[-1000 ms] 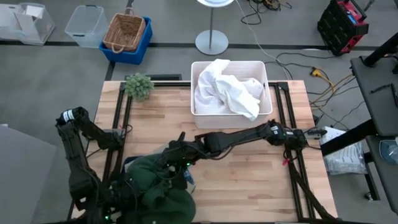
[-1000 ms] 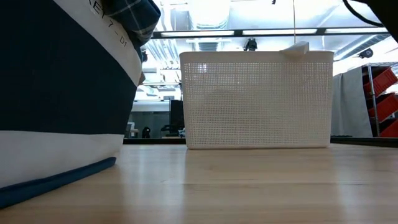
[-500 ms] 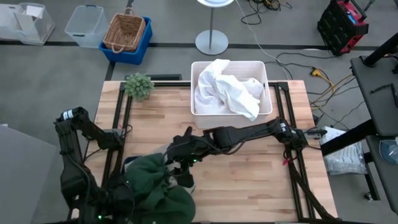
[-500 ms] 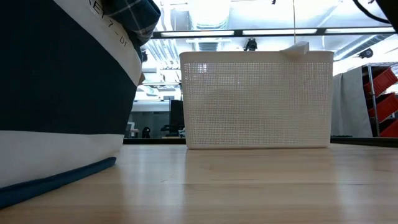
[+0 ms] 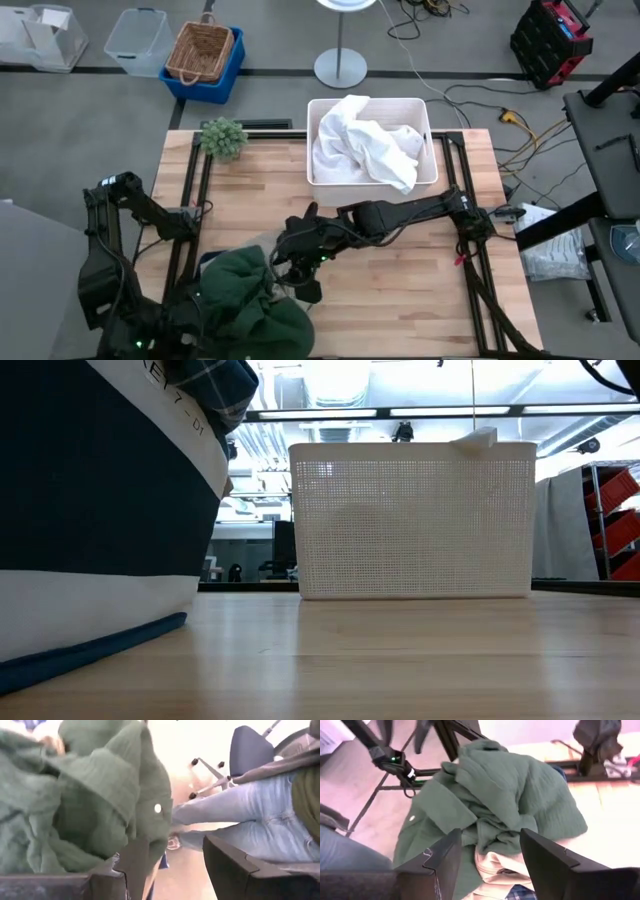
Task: Sort clothes
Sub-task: Return to Home Position
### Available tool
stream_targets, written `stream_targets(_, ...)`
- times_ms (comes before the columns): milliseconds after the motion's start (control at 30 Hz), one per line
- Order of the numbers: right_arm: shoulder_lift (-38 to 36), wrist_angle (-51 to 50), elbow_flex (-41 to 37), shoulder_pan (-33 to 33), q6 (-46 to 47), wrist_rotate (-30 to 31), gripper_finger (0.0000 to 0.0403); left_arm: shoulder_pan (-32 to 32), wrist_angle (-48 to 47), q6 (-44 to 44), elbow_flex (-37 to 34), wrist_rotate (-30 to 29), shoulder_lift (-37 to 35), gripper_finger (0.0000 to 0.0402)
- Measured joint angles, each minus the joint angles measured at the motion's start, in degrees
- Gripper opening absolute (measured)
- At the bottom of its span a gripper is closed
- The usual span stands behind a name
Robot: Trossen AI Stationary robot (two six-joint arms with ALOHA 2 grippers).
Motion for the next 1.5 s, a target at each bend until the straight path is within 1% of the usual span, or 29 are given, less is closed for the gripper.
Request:
stream_targets(100, -1.2, 0.2, 0.0, 1.2, -3.5, 1.8, 0.0191, 0.0, 0.1, 4.9, 1.1, -1.2, 0.0, 0.0167)
stream_targets(167, -2.3, 0.9, 0.0, 2.6, -7.4, 5.8, 0.0188, 0.0, 0.0, 8.4, 2.2, -3.0, 0.0, 0.0167)
stream_targets(233, -3.4, 2.2, 0.0, 4.1, -11.4, 10.7, 0.0184, 0.0, 0.0, 12.2, 3.4, -6.3, 0.0, 0.0167)
stream_targets(300, -4.7, 2.3, 0.0, 5.6, -14.9, 14.1, 0.0179, 0.0, 0.3, 17.2, 5.1, -11.7, 0.0, 0.0167)
stream_targets(333, -5.2, 2.7, 0.0, 6.1, -16.1, 15.4, 0.0177, 0.0, 0.3, 20.3, 5.8, -15.3, 0.0, 0.0166)
stream_targets(467, -7.2, 3.5, 0.0, 6.9, -18.6, 16.8, 0.0165, 0.1, 0.3, 34.4, 7.4, -31.4, -0.7, 0.0157)
stream_targets(533, -8.3, 3.6, 0.0, 6.8, -19.9, 17.2, 0.0157, 0.9, 0.0, 39.5, 7.4, -36.1, -1.8, 0.0155)
stream_targets(600, -9.3, 3.6, 0.0, 6.7, -20.9, 17.4, 0.0148, 2.2, -0.1, 41.9, 7.3, -37.2, -3.6, 0.0154)
stream_targets(700, -10.9, 2.9, -0.1, 6.6, -22.6, 17.5, 0.0135, 4.8, 0.0, 44.6, 7.1, -35.8, -6.5, 0.0154)
stream_targets(767, -11.8, 2.5, -0.1, 6.7, -23.9, 17.4, 0.0127, 6.6, 0.9, 47.1, 6.4, -33.1, -7.9, 0.0154)
stream_targets(833, -12.5, 1.1, -0.2, 6.7, -25.1, 17.3, 0.0120, 8.9, 5.3, 51.7, 4.6, -29.6, -9.3, 0.0154)
stream_targets(867, -12.8, 0.1, -0.2, 6.7, -25.6, 17.2, 0.0117, 10.5, 9.6, 55.4, 3.2, -27.4, -10.2, 0.0154)
stream_targets(933, -13.4, -2.3, -0.3, 6.7, -26.2, 17.2, 0.0112, 14.0, 21.1, 64.0, -0.7, -21.0, -12.2, 0.0154)
stream_targets(1000, -14.3, -4.9, -0.3, 6.7, -26.2, 17.2, 0.0107, 18.3, 33.8, 71.7, -6.0, -12.4, -14.2, 0.0154)
stream_targets(1067, -15.7, -7.0, -0.3, 6.7, -26.4, 17.1, 0.0101, 23.1, 42.1, 75.3, -11.1, -4.2, -16.0, 0.0154)
stream_targets(1133, -17.5, -8.8, -0.3, 6.7, -26.4, 17.1, 0.0096, 27.3, 46.1, 75.4, -15.6, 0.2, -18.3, 0.0154)
stream_targets(1233, -20.6, -11.9, -1.2, 6.7, -26.4, 17.1, 0.0087, 32.3, 49.8, 73.6, -20.2, 1.8, -21.2, 0.0154)
stream_targets(1367, -25.7, -14.5, -4.6, 6.7, -26.3, 17.5, 0.0077, 34.9, 51.4, 72.2, -23.0, 1.8, -23.4, 0.0153)
stream_targets(1433, -29.0, -14.2, -8.0, 6.6, -26.3, 17.7, 0.0072, 35.1, 51.7, 72.2, -22.9, 0.7, -23.8, 0.0153)
stream_targets(1467, -30.8, -13.9, -10.0, 6.5, -25.9, 18.5, 0.0070, 35.2, 51.4, 72.1, -22.7, -0.8, -24.0, 0.0154)
stream_targets(1500, -32.8, -13.5, -12.3, 6.4, -24.6, 20.8, 0.0067, 35.2, 51.5, 71.9, -22.6, -2.7, -24.1, 0.0153)
